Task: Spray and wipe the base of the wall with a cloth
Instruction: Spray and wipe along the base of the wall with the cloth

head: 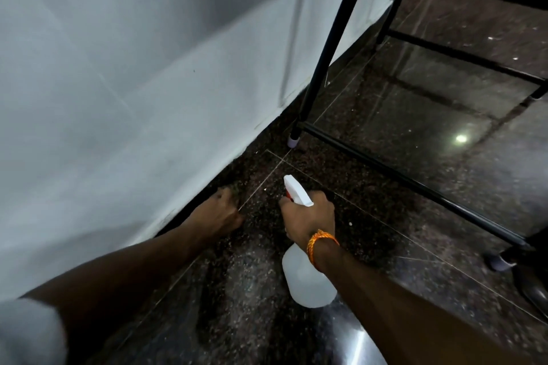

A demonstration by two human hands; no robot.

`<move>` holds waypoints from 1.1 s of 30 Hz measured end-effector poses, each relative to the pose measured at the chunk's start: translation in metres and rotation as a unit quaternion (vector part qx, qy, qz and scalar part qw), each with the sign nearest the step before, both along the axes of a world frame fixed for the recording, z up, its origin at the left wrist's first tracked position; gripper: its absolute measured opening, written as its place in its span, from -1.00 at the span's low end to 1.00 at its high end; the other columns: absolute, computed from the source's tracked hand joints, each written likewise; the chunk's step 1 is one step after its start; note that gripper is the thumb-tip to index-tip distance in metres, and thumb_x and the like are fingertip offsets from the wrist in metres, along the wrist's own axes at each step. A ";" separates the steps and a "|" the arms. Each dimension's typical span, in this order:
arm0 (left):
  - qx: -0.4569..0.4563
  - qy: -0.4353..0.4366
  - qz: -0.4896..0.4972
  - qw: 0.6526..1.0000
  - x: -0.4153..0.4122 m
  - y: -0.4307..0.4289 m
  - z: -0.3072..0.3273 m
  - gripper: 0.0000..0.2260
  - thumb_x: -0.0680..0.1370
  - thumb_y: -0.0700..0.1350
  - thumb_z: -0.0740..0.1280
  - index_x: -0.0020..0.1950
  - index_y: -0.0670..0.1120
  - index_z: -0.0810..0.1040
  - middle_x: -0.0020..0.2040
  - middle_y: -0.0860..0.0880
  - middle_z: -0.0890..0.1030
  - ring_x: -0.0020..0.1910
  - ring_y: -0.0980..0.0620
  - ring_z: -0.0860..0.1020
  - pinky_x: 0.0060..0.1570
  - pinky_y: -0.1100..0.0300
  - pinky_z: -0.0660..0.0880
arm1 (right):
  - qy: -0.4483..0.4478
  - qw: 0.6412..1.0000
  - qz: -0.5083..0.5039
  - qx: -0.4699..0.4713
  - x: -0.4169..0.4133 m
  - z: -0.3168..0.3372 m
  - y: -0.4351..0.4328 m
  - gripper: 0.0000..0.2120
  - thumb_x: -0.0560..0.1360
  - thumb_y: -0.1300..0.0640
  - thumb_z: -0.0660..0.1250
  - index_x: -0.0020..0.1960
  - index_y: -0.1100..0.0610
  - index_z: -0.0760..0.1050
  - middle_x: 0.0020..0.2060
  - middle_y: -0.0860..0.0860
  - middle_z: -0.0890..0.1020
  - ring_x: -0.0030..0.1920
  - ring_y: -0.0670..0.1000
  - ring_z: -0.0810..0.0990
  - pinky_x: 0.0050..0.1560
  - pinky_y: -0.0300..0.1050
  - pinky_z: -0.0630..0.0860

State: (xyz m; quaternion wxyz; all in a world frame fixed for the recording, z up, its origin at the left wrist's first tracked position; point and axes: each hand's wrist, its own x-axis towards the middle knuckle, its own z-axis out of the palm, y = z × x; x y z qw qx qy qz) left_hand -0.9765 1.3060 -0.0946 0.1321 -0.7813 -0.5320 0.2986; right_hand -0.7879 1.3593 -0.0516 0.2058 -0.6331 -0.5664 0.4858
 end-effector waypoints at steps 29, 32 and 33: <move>-0.089 -0.157 0.154 0.971 -0.014 -0.080 0.034 -0.73 0.51 -0.09 0.21 0.17 -0.17 0.47 0.10 -0.17 0.60 -0.02 -0.22 0.63 -0.11 0.02 0.53 | -0.035 0.996 0.087 -0.008 -0.038 0.002 -0.044 -0.59 0.24 -0.14 0.35 -0.10 0.16 0.56 -0.18 0.14 0.69 -0.21 0.24 0.71 -0.16 0.17 0.71; -0.037 -0.084 0.059 0.994 -0.009 -0.048 0.038 -0.81 0.50 -0.13 0.28 0.04 -0.18 0.58 -0.08 -0.14 0.65 -0.17 -0.15 0.64 -0.26 0.07 0.53 | -0.034 0.997 0.068 -0.003 -0.034 -0.009 -0.039 -0.37 0.10 -0.27 0.27 -0.04 0.16 0.63 -0.21 0.15 0.70 -0.23 0.24 0.71 -0.18 0.17 0.72; -0.010 -0.059 0.040 0.997 -0.006 -0.036 0.038 -0.83 0.49 -0.15 0.30 0.01 -0.17 0.60 -0.10 -0.14 0.65 -0.25 -0.11 0.62 -0.35 0.11 0.50 | -0.035 0.997 0.068 -0.002 -0.034 -0.013 -0.039 -0.34 0.10 -0.28 0.25 -0.01 0.15 0.64 -0.19 0.16 0.71 -0.22 0.25 0.72 -0.17 0.16 0.71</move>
